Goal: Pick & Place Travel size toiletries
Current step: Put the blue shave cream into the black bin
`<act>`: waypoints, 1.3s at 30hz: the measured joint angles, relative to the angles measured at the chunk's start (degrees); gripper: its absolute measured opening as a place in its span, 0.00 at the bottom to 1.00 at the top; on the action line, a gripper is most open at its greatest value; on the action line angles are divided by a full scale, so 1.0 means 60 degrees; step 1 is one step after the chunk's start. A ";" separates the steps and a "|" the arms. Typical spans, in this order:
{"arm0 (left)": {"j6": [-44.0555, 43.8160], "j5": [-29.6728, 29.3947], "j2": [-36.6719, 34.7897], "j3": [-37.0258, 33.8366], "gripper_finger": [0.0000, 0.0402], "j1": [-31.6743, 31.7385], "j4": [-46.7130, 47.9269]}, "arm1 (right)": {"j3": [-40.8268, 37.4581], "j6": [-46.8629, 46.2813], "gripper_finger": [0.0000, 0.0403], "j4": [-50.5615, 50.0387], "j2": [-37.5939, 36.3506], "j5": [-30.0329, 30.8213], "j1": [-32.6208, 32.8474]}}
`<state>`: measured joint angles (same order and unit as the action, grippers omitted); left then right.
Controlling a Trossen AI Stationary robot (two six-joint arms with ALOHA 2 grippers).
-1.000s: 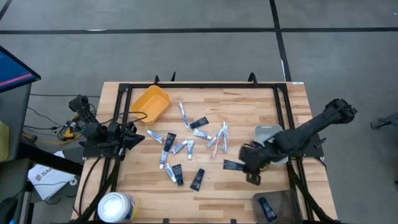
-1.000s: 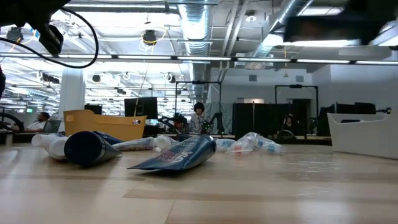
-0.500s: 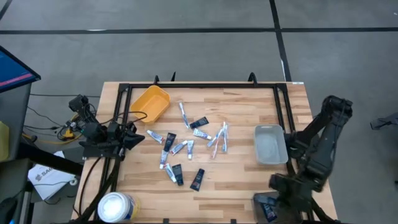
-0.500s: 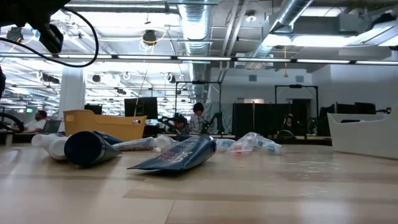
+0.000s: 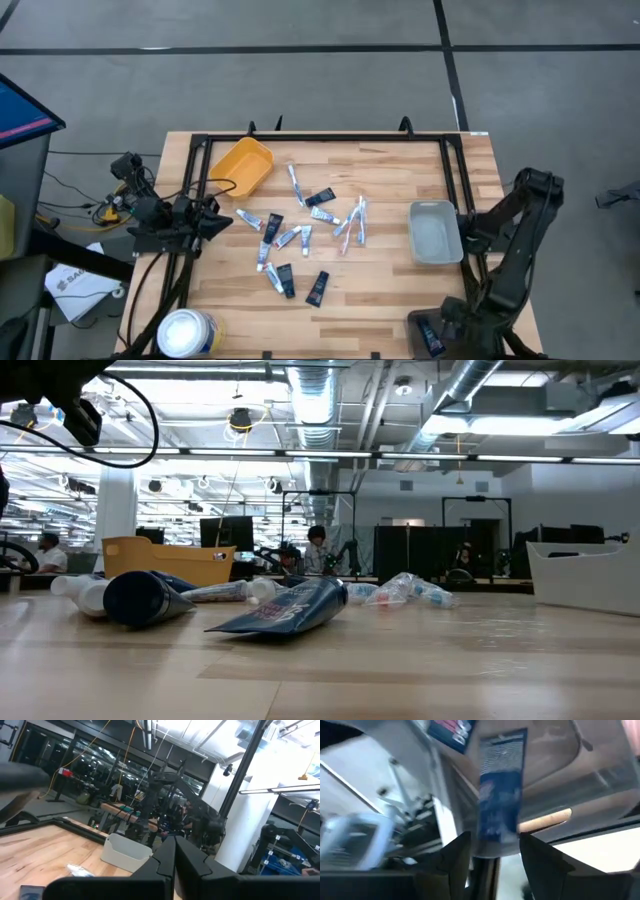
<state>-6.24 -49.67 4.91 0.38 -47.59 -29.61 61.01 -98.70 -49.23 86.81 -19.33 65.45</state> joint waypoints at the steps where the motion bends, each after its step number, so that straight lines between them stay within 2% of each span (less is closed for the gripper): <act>1: -0.0002 0.0002 0.0000 0.0000 0.00 0.0000 0.0000 | 0.0000 0.0211 0.40 0.0022 0.0175 -0.0113 -0.0050; 9: -0.0004 -0.0001 0.0000 0.0000 0.00 0.0000 -0.0004 | -0.0004 0.1343 0.38 0.0007 0.0930 -0.0298 -0.0518; 14: -0.0004 -0.0004 0.0000 0.0000 0.00 0.0000 -0.0015 | -0.0004 0.1970 0.50 -0.0012 0.0331 -0.0118 -0.1137; 18: -0.0004 -0.0004 0.0000 0.0000 0.00 0.0000 -0.0015 | -0.0004 0.2928 0.62 -0.0227 -0.0639 0.0981 -0.2483; 23: -0.0004 -0.0004 0.0000 0.0000 0.00 0.0000 -0.0011 | -0.0003 0.6299 0.65 -0.0182 -0.0873 0.2258 -0.4882; 29: -0.0005 -0.0004 0.0000 0.0000 0.00 0.0000 -0.0011 | 0.0274 1.1086 0.65 0.1004 0.0391 0.2269 -0.7356; 34: -0.0007 -0.0004 0.0004 0.0000 0.00 0.0000 -0.0011 | 0.1707 1.4637 0.65 0.1023 0.1896 0.2265 -0.8445; 39: -0.0007 -0.0004 0.0015 0.0000 0.00 0.0000 -0.0009 | 0.3626 1.7909 0.65 0.0697 0.3407 0.2364 -0.8751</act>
<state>-6.28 -49.69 4.99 0.38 -47.59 -29.66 82.77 8.75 -45.04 107.25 -5.14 12.95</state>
